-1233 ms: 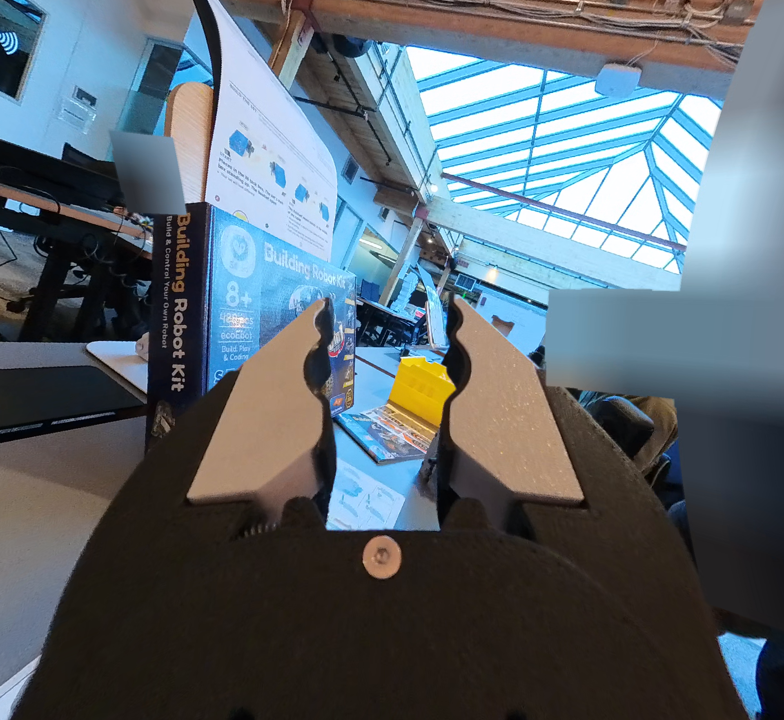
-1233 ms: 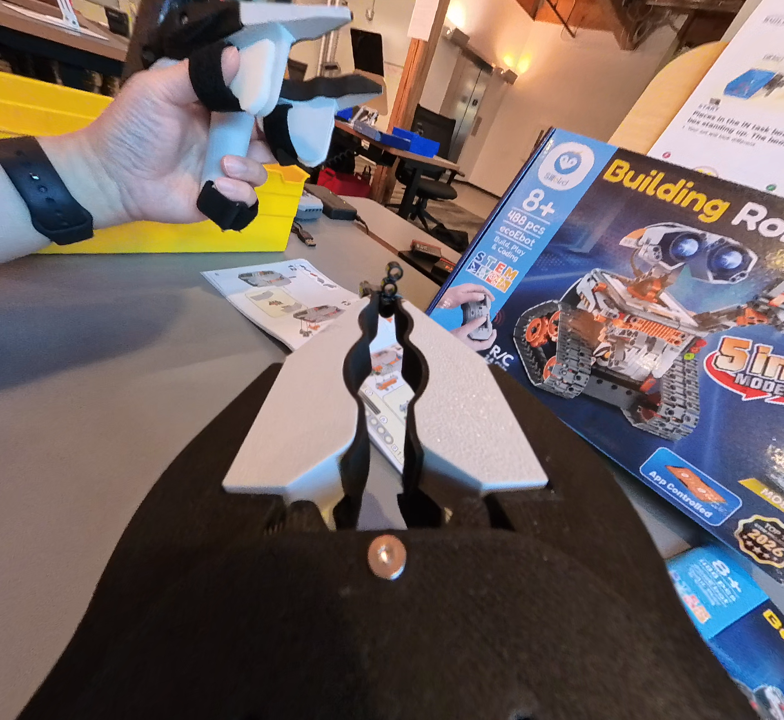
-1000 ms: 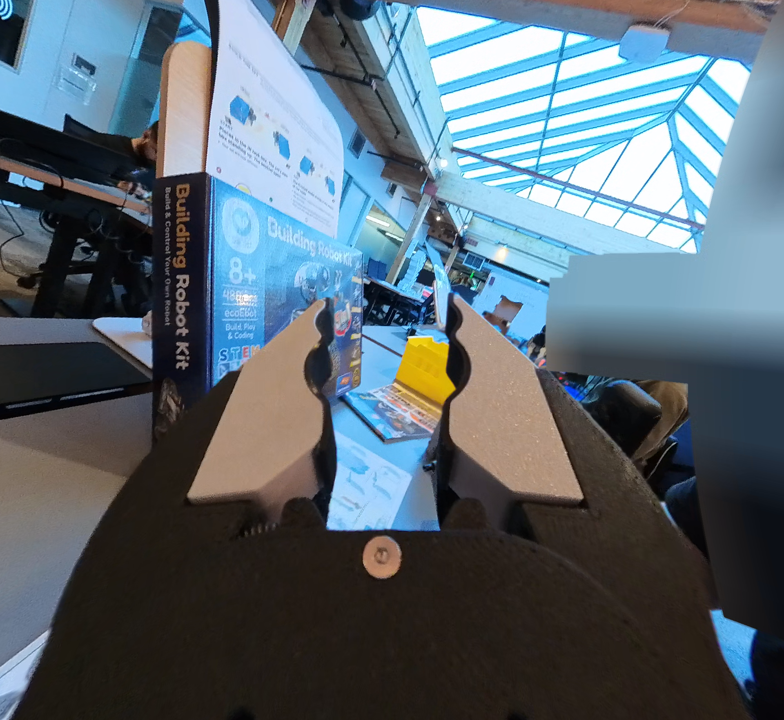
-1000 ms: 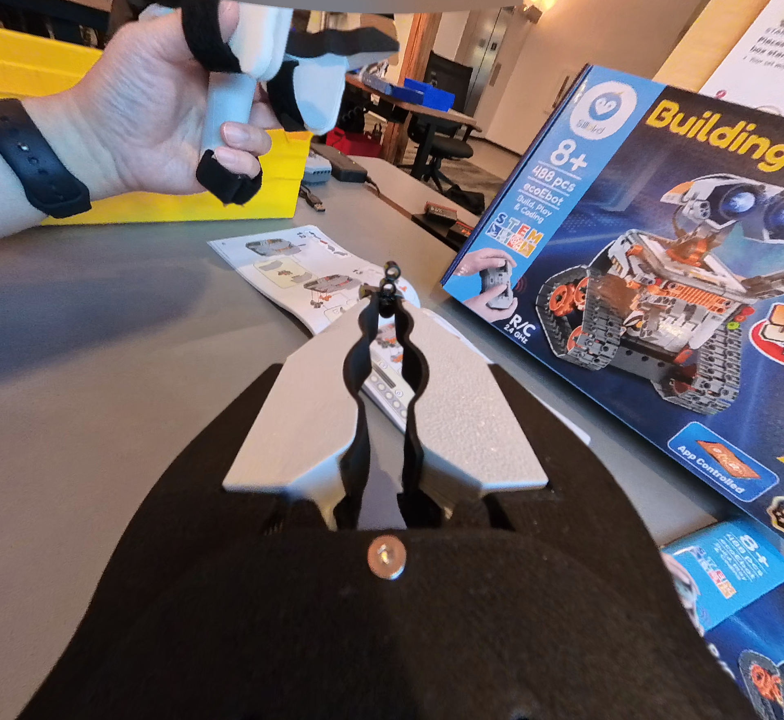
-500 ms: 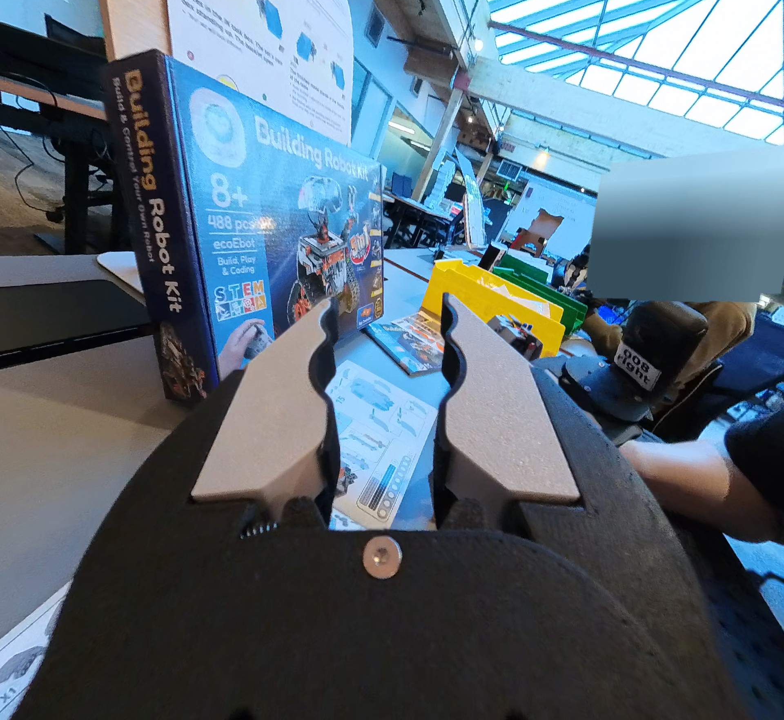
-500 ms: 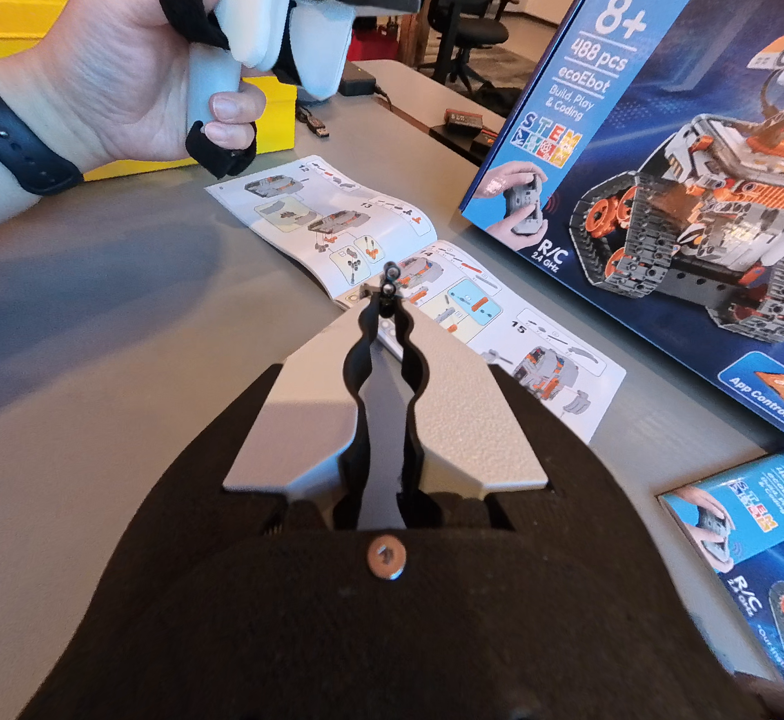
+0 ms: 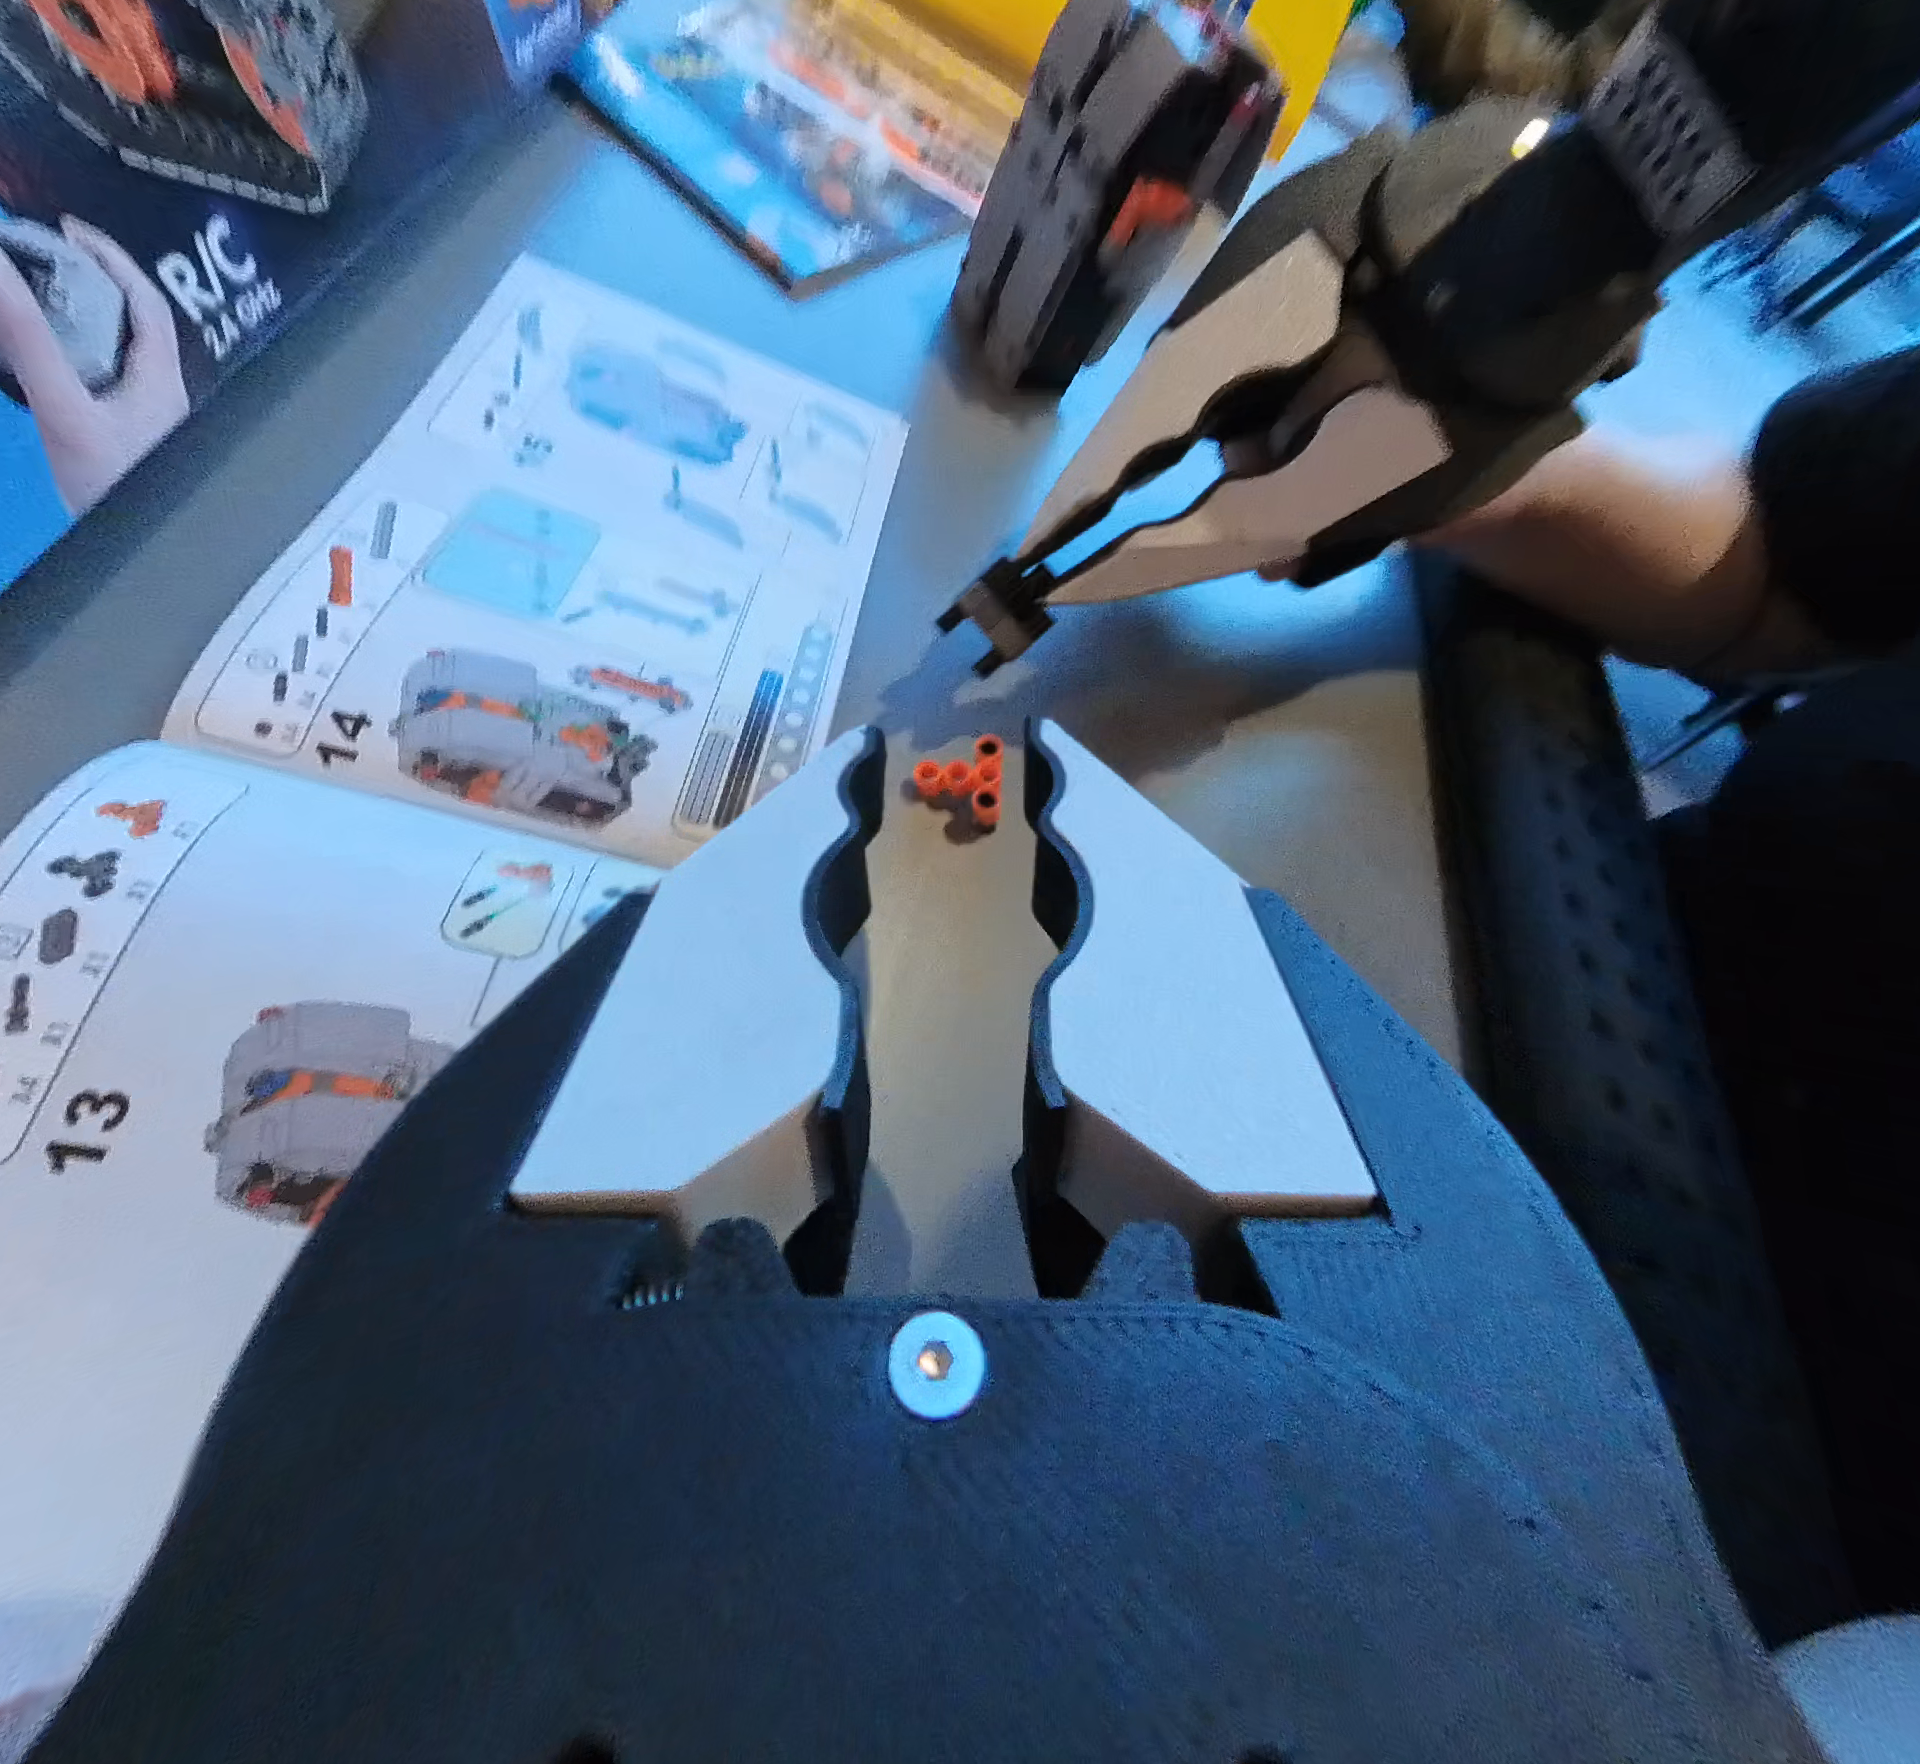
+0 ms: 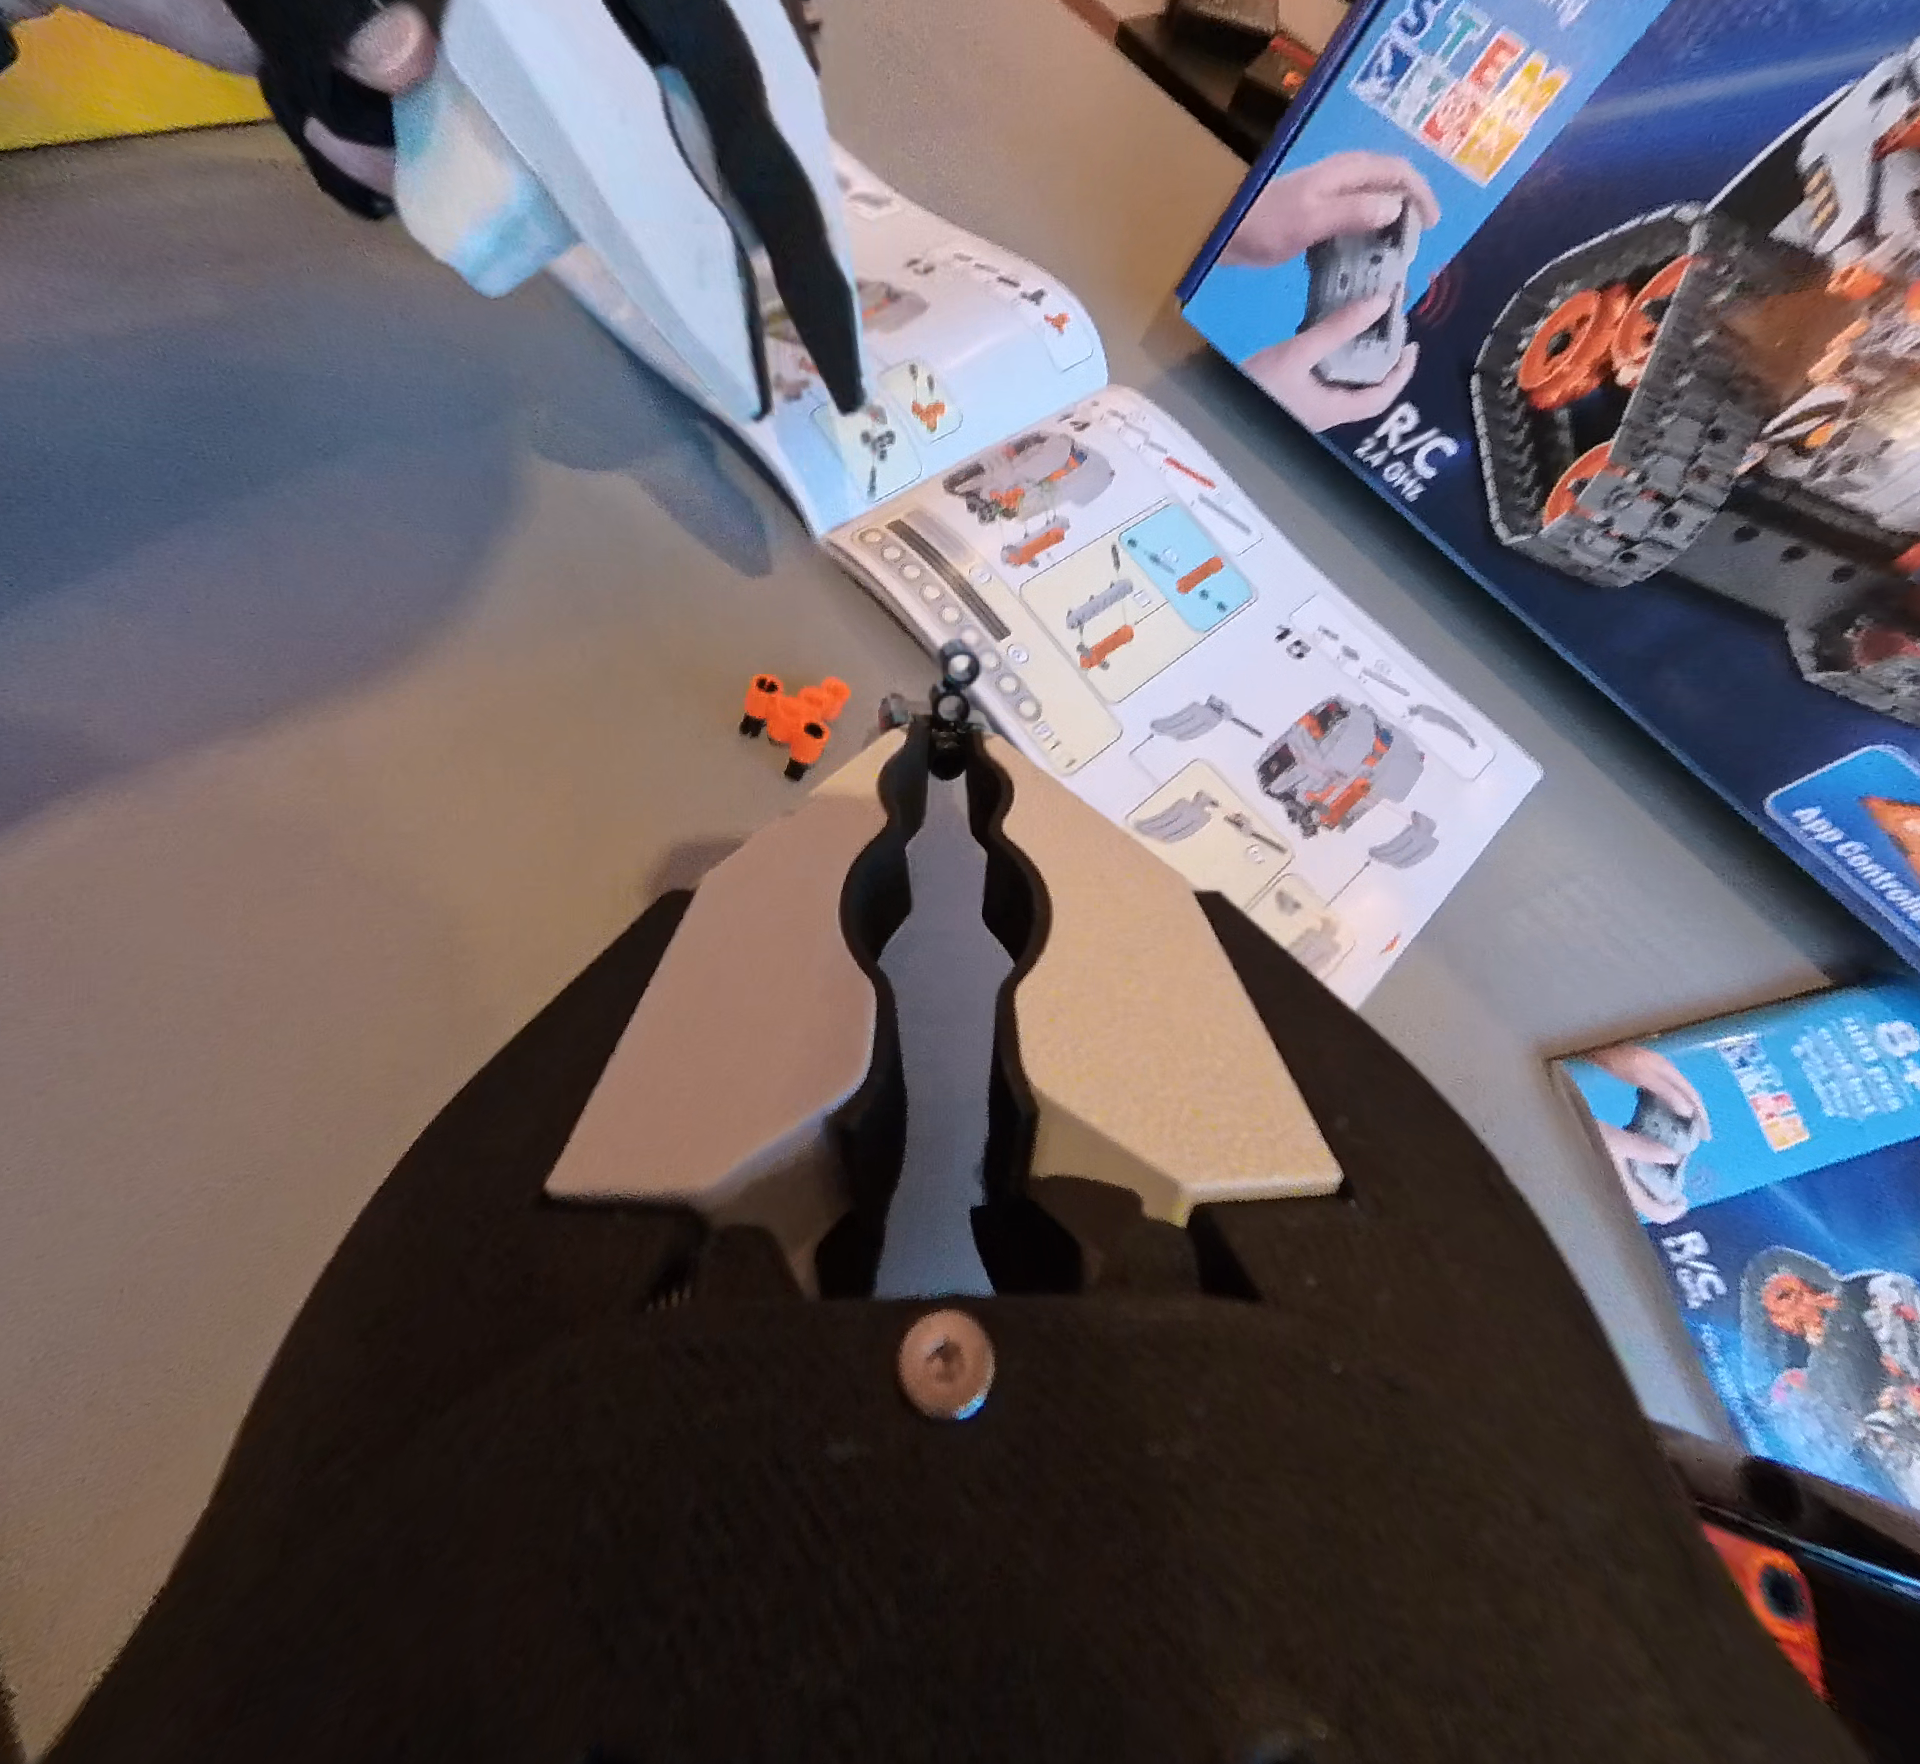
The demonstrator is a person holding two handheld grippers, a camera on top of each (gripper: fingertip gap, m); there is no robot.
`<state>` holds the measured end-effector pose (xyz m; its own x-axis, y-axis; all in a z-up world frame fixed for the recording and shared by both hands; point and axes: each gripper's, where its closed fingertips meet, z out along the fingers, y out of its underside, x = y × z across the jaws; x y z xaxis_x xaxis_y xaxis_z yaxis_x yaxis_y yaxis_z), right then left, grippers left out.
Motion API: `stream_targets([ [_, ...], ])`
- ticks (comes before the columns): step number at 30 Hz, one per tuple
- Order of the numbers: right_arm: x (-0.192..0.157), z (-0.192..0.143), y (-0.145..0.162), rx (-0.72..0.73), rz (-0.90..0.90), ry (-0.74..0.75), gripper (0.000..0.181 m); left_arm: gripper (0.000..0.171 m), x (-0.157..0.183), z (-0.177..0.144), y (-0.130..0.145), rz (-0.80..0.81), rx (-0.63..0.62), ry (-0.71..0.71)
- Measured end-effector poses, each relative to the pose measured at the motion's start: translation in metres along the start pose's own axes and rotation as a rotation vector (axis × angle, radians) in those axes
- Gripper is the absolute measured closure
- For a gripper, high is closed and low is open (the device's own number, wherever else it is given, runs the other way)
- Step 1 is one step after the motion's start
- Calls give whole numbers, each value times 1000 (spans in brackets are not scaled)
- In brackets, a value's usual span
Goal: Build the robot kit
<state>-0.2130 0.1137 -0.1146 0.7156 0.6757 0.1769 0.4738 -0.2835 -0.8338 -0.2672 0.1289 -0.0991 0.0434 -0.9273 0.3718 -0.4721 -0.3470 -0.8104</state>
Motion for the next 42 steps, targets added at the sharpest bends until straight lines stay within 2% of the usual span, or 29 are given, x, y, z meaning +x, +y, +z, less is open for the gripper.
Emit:
stream_targets([
  [2, -5, -1, 6, -20, 24, -41, 177, 157, -5, -2, 4, 13, -33, -40],
  [3, -6, -1, 8, -32, 31, -50, 177, 162, -10, -7, -2, 8, -3, -74],
  [5, -7, -2, 12, -53, 33, -49, 177, 162, -24, -28, -28, -26, 167, -145],
  [7, -6, -2, 14, -68, 32, -37, 177, 158, -40, -60, -59, -73, 404, -238],
  [9, -6, -2, 16, -82, 43, -37, 177, 158, -52, -85, -69, -86, 526, -328],
  [14, -11, 5, 30, -148, 68, -75, 177, 158, -64, -85, -64, -66, 489, -434],
  [32, -16, 13, 46, -220, 43, -110, 176, 159, -67, -85, -63, -111, 506, -414],
  [39, -18, 11, 39, -184, -18, -123, 162, 159, -65, -85, -64, -114, 509, -410],
  [42, -25, 6, 19, -74, -81, -156, 156, 158, -65, -88, -65, -121, 523, -408],
])
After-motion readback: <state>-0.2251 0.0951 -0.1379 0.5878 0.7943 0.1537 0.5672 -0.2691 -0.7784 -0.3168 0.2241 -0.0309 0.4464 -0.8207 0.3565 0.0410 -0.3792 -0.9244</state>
